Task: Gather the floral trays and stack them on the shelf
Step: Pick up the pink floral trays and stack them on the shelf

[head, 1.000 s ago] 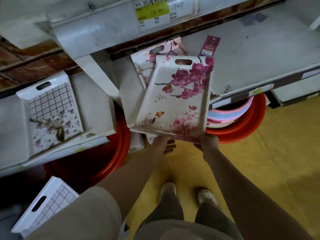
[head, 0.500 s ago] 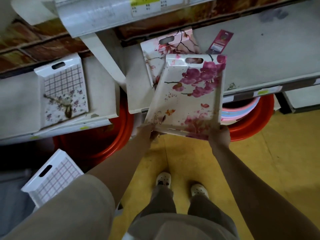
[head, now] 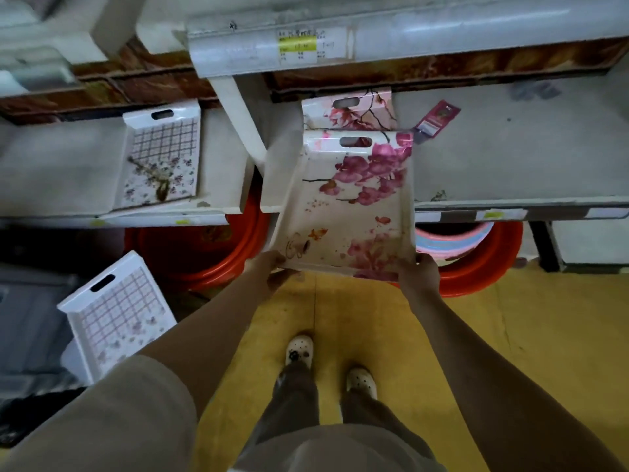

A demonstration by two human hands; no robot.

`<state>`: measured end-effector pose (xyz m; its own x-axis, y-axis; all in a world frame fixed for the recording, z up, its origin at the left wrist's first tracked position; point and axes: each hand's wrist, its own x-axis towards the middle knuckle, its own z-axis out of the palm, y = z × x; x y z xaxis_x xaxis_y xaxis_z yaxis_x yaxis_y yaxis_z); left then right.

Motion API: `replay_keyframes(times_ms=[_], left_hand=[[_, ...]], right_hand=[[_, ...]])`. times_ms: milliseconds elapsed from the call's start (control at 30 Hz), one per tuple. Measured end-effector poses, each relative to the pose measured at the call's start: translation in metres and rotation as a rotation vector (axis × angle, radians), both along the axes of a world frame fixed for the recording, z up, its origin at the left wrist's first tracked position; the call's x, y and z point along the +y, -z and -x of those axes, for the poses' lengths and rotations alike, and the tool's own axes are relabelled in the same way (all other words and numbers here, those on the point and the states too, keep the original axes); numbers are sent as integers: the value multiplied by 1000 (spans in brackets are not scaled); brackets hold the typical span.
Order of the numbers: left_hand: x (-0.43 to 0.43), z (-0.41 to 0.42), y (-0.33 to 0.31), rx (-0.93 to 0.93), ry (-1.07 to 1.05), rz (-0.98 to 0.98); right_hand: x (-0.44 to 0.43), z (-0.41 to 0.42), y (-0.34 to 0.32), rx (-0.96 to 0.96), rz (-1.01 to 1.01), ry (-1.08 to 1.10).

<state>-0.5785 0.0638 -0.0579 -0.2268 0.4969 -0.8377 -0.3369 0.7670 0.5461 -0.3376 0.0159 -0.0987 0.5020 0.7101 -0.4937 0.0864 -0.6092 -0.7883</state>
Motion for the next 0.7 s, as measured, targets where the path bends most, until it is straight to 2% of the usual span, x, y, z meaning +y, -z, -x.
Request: replay_keyframes(times_ms=[267, 467, 700], left_hand=[[-56, 36, -29, 128, 32, 61], [-87, 73, -34, 614, 203, 32], [-142, 139, -54, 819, 174, 62]], right_hand=[[-13, 8, -31, 11, -48, -271], [-11, 45, -44, -16, -41, -445], [-19, 120, -62, -4, -51, -588]])
